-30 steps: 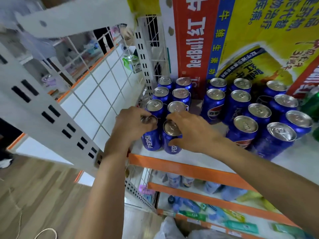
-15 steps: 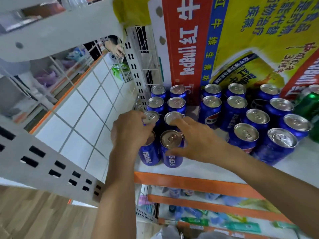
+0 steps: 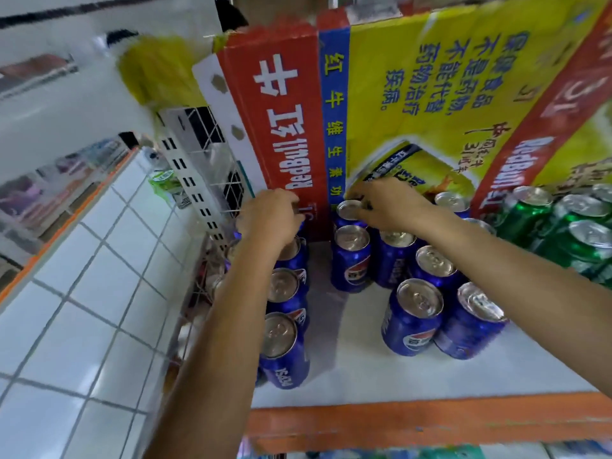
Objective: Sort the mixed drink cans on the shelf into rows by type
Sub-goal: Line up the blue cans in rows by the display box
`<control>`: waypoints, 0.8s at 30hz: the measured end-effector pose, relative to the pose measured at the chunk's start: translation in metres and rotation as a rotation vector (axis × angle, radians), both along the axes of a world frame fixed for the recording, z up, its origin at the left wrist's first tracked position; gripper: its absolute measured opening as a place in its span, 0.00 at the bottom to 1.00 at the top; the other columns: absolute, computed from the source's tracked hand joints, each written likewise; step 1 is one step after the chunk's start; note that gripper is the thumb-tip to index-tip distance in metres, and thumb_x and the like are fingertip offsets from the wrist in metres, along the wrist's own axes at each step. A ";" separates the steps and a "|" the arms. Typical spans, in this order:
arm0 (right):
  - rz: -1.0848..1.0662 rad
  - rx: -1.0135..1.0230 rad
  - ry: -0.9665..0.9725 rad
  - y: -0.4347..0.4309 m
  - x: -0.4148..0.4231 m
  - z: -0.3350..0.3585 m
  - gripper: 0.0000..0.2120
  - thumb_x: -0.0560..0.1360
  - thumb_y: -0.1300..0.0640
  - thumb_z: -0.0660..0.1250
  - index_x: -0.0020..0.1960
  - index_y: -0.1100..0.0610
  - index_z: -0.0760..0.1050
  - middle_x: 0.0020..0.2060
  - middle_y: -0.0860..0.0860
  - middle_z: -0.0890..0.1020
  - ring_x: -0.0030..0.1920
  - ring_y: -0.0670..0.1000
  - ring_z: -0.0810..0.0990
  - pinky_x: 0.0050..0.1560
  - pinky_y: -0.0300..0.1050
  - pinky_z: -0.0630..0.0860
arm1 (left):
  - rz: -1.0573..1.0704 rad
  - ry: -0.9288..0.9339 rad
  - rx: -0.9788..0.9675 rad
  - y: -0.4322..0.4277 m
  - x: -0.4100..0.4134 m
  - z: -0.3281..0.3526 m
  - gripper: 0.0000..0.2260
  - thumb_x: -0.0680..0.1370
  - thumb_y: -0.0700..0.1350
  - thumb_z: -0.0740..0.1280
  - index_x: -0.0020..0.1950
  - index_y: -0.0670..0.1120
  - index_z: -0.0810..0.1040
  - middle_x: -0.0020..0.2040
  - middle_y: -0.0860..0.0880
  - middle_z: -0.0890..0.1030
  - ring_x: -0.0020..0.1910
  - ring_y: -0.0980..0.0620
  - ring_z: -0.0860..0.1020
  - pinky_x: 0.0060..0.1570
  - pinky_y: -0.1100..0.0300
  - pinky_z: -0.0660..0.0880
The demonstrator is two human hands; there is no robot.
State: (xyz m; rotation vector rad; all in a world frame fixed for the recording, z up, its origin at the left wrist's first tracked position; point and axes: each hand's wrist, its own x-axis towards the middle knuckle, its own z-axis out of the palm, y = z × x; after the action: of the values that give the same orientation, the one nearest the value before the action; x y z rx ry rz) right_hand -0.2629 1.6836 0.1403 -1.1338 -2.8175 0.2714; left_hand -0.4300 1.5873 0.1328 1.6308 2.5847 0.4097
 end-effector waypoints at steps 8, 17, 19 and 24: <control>-0.024 0.066 -0.201 0.015 -0.026 -0.004 0.24 0.76 0.40 0.62 0.65 0.54 0.71 0.59 0.59 0.76 0.57 0.62 0.76 0.47 0.50 0.73 | 0.027 0.061 -0.193 0.026 -0.014 -0.017 0.17 0.74 0.41 0.67 0.61 0.53 0.79 0.59 0.44 0.76 0.58 0.39 0.75 0.57 0.46 0.75; 0.057 0.078 -0.293 0.024 -0.041 -0.010 0.19 0.76 0.47 0.64 0.61 0.58 0.72 0.57 0.59 0.77 0.56 0.61 0.77 0.43 0.48 0.71 | -0.084 0.039 -0.183 0.025 -0.022 -0.009 0.14 0.74 0.41 0.69 0.58 0.51 0.82 0.56 0.44 0.80 0.53 0.43 0.78 0.54 0.51 0.76; 0.081 0.066 -0.301 0.025 -0.042 -0.010 0.19 0.76 0.47 0.64 0.61 0.59 0.72 0.56 0.59 0.77 0.56 0.61 0.77 0.44 0.48 0.72 | -0.098 0.071 -0.176 0.025 -0.021 -0.008 0.13 0.74 0.42 0.69 0.58 0.52 0.82 0.56 0.45 0.80 0.53 0.45 0.78 0.54 0.52 0.76; 0.114 0.061 -0.354 0.024 -0.043 -0.012 0.11 0.77 0.54 0.66 0.54 0.61 0.73 0.51 0.61 0.77 0.51 0.61 0.78 0.41 0.48 0.71 | -0.106 0.161 -0.168 0.027 -0.017 -0.010 0.14 0.75 0.39 0.68 0.59 0.51 0.80 0.58 0.45 0.77 0.56 0.45 0.75 0.53 0.53 0.73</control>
State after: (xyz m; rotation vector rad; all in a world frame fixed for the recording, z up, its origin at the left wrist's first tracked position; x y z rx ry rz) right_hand -0.3057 1.7080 0.1288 -1.1067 -3.1763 -0.0122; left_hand -0.4466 1.6140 0.1227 1.7981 2.5449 0.0547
